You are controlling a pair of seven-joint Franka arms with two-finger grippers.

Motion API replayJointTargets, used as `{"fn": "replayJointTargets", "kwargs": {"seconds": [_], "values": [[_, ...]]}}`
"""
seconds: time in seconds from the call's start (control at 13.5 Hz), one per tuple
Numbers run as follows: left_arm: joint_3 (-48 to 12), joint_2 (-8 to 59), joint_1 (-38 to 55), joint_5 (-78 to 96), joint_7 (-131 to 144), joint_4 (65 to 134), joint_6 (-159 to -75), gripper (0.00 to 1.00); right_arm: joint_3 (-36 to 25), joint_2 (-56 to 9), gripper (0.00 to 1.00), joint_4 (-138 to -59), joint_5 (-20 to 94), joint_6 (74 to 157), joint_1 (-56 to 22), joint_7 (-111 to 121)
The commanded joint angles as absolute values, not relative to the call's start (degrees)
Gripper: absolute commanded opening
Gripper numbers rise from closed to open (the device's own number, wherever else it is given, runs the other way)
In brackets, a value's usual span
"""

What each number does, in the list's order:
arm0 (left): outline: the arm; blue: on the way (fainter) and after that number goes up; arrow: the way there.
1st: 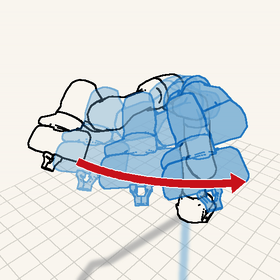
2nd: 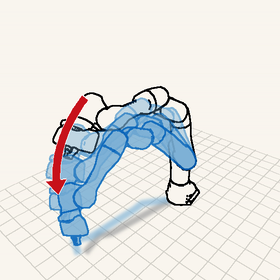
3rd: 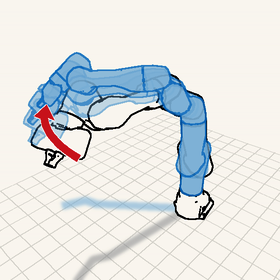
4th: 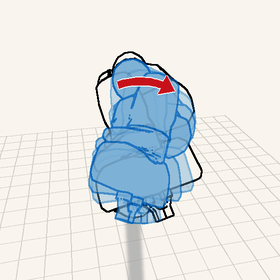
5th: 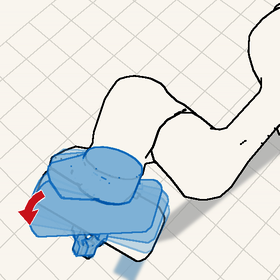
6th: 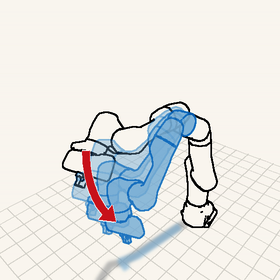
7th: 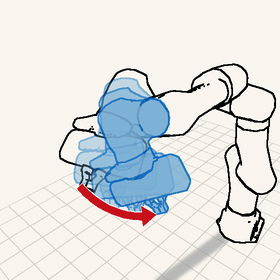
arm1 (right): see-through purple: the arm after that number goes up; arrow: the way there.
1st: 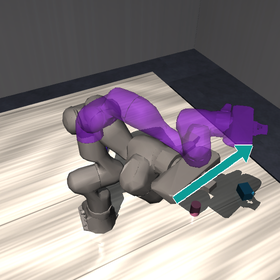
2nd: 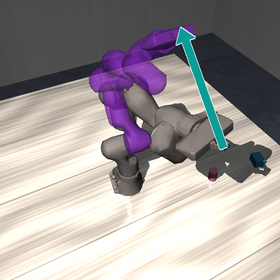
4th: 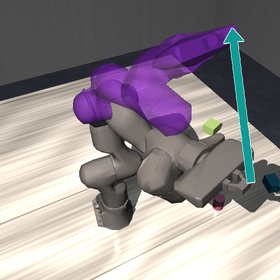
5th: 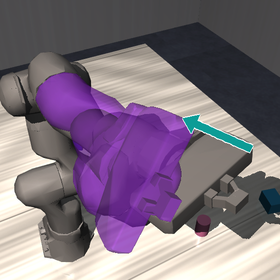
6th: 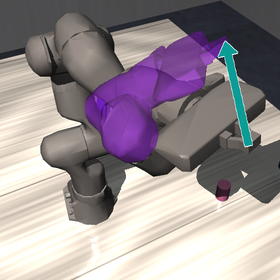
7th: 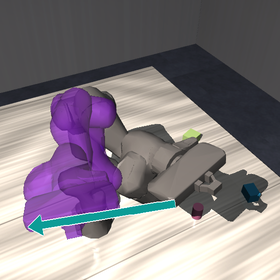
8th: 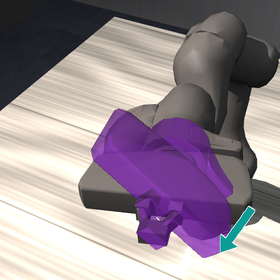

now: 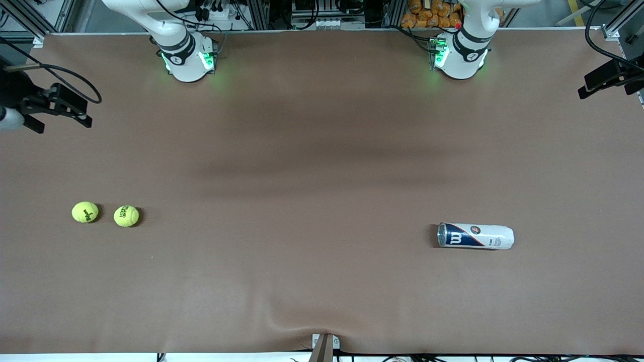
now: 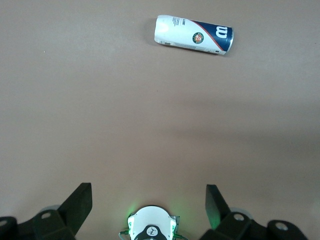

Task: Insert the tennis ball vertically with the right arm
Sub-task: 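Reach the left gripper down to the lying Wilson can and grasp it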

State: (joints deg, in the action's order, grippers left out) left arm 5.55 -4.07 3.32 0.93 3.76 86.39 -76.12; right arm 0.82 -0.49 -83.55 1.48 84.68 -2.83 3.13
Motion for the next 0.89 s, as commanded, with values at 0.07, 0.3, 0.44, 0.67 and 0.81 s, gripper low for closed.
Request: {"fn": "replayJointTargets", "kwargs": {"seconds": [0.07, 0.3, 0.44, 0.67, 0.81], "values": [[5.19, -5.01, 3.78, -0.09, 1.15, 86.92, -75.59, 1.0, 1.32, -0.44, 1.0, -83.94, 0.79, 85.78, -3.6, 3.34], [4.92, -4.48, 3.87, -0.18, 0.27, 87.54, -75.85, 1.0, 1.32, -0.7, 1.0, -83.94, 0.7, 85.78, -3.52, 3.52], [4.92, -2.91, 5.79, -0.18, -0.87, 87.8, -75.94, 1.0, 1.32, -0.79, 1.0, -83.94, 0.7, 85.78, -3.52, 3.52], [5.01, 0.34, 12.19, -4.03, -3.86, 88.77, -75.94, 1.0, 1.32, -0.88, 1.0, -84.02, 0.7, 85.69, -2.99, 3.6], [5.1, 3.5, 15.72, -7.1, -6.14, 88.33, -75.94, 1.0, 1.23, -0.88, 1.0, -84.11, 0.62, 85.52, -2.99, 3.6]]}}
